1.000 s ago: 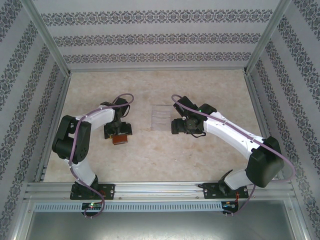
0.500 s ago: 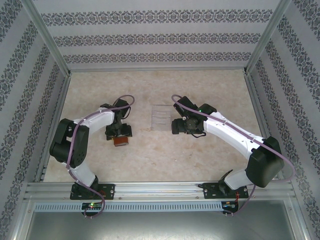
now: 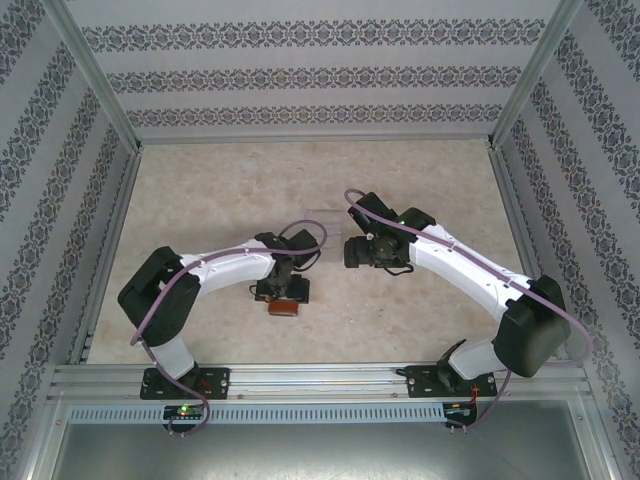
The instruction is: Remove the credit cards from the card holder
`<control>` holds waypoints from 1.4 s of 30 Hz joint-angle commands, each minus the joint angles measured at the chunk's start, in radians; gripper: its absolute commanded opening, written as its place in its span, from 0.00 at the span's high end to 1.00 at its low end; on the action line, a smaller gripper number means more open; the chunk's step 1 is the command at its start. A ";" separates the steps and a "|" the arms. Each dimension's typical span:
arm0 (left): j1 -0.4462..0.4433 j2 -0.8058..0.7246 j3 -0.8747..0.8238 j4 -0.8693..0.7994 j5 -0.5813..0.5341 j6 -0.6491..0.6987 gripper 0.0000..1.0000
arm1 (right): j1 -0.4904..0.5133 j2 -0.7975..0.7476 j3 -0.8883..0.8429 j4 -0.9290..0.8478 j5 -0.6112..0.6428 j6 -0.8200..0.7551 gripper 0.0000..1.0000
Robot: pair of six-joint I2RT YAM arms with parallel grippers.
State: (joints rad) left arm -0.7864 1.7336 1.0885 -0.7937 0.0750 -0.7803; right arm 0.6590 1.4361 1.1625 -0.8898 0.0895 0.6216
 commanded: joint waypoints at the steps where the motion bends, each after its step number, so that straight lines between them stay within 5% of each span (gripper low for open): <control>1: -0.026 0.033 0.028 -0.014 -0.017 -0.060 0.17 | 0.007 -0.022 -0.008 -0.020 0.029 -0.017 0.18; 13: -0.025 -0.023 0.137 -0.145 -0.098 -0.003 0.09 | -0.009 -0.054 -0.020 -0.022 0.031 -0.021 0.18; 23: -0.014 0.013 0.102 -0.121 -0.079 0.011 0.45 | -0.010 -0.048 -0.013 -0.021 0.026 -0.019 0.18; 42: 0.015 0.035 0.022 -0.068 -0.055 0.030 0.80 | -0.009 -0.048 -0.021 -0.016 0.022 -0.009 0.18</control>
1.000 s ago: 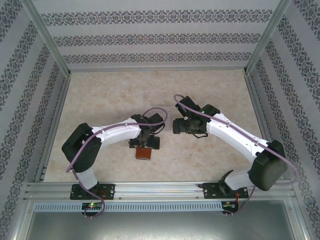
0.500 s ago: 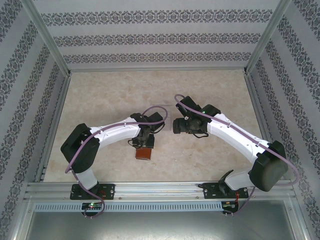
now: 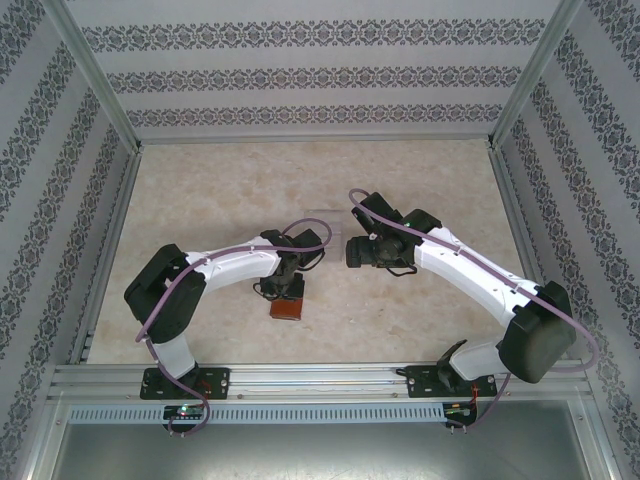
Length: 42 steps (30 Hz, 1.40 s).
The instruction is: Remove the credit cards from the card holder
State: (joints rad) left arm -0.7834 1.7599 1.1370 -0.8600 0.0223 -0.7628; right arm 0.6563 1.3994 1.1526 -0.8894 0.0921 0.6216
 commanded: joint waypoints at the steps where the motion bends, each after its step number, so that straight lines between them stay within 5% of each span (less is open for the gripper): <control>1: 0.012 0.007 -0.026 -0.003 -0.002 0.011 0.82 | -0.003 -0.013 -0.013 -0.016 0.019 -0.008 0.18; 12: 0.012 -0.080 -0.020 0.038 0.049 0.017 0.92 | 0.022 -0.023 -0.062 0.036 -0.049 0.031 0.18; 28: 0.012 -0.186 -0.136 0.326 0.291 -0.021 0.98 | 0.083 -0.042 -0.277 0.335 -0.314 0.186 0.23; 42: 0.012 -0.226 -0.187 0.403 0.331 -0.022 1.00 | 0.122 0.067 -0.319 0.543 -0.417 0.263 0.51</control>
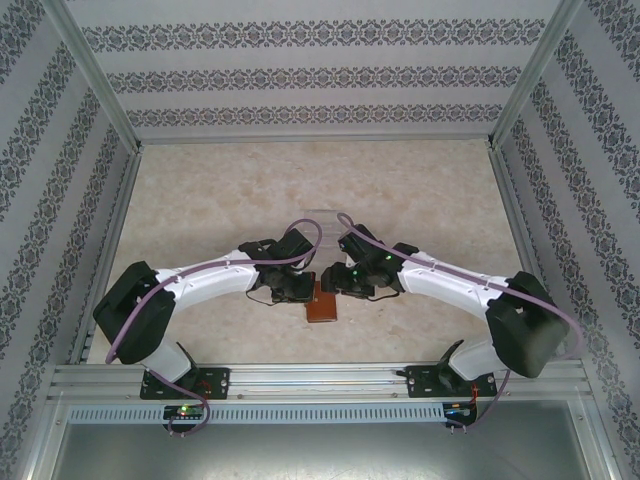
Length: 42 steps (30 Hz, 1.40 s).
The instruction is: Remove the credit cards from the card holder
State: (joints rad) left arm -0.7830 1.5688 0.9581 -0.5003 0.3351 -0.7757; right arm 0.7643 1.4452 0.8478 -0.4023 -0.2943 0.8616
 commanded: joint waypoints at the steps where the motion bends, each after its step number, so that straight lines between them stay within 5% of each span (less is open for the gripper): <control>1: 0.012 -0.035 -0.008 0.048 0.021 -0.003 1.00 | 0.017 0.031 -0.013 0.066 -0.036 0.028 0.52; 16: 0.013 -0.046 -0.010 0.026 0.009 0.022 1.00 | 0.045 0.150 0.005 0.121 -0.051 0.051 0.72; 23: 0.015 -0.049 0.016 -0.086 -0.090 0.034 1.00 | 0.049 0.196 -0.001 0.092 -0.011 0.045 0.74; 28: 0.025 -0.052 -0.014 -0.116 -0.112 0.024 1.00 | 0.057 0.181 0.018 0.017 0.046 0.023 0.72; 38: 0.116 -0.094 -0.217 0.152 0.073 -0.023 1.00 | 0.079 0.150 0.103 -0.146 0.135 0.001 0.64; 42: 0.148 -0.106 -0.272 0.219 0.126 -0.024 1.00 | 0.098 0.161 0.162 -0.233 0.186 -0.022 0.48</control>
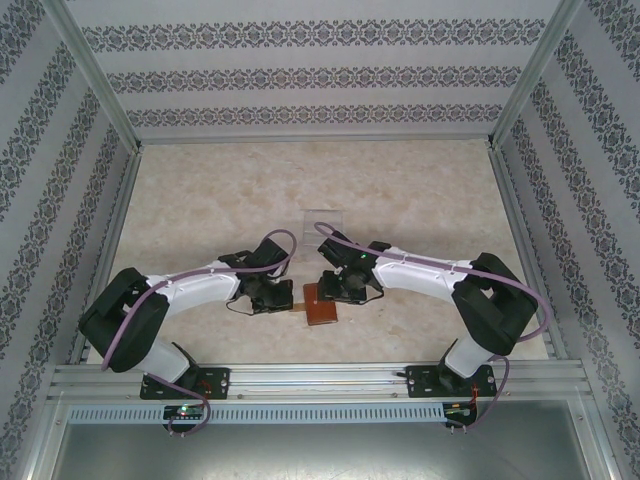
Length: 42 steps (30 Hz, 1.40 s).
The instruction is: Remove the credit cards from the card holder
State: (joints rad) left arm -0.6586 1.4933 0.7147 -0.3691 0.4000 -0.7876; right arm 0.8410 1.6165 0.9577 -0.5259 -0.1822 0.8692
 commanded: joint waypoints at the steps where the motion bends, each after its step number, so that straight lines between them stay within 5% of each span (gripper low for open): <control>1: 0.031 -0.033 -0.042 0.106 0.076 -0.013 1.00 | 0.025 -0.006 0.063 -0.126 0.085 -0.031 0.45; 9: 0.070 -0.034 -0.127 0.220 0.145 -0.028 1.00 | 0.075 0.066 0.171 -0.248 0.174 -0.043 0.13; 15: 0.096 -0.027 -0.158 0.248 0.181 -0.013 1.00 | 0.113 0.150 0.267 -0.312 0.196 -0.058 0.03; 42: 0.132 -0.036 -0.178 0.231 0.220 0.040 1.00 | 0.136 0.329 0.372 -0.360 0.214 -0.043 0.02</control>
State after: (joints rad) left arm -0.5407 1.4647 0.5533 -0.1146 0.6209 -0.7765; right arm 0.9668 1.9270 1.3094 -0.8497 0.0036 0.8196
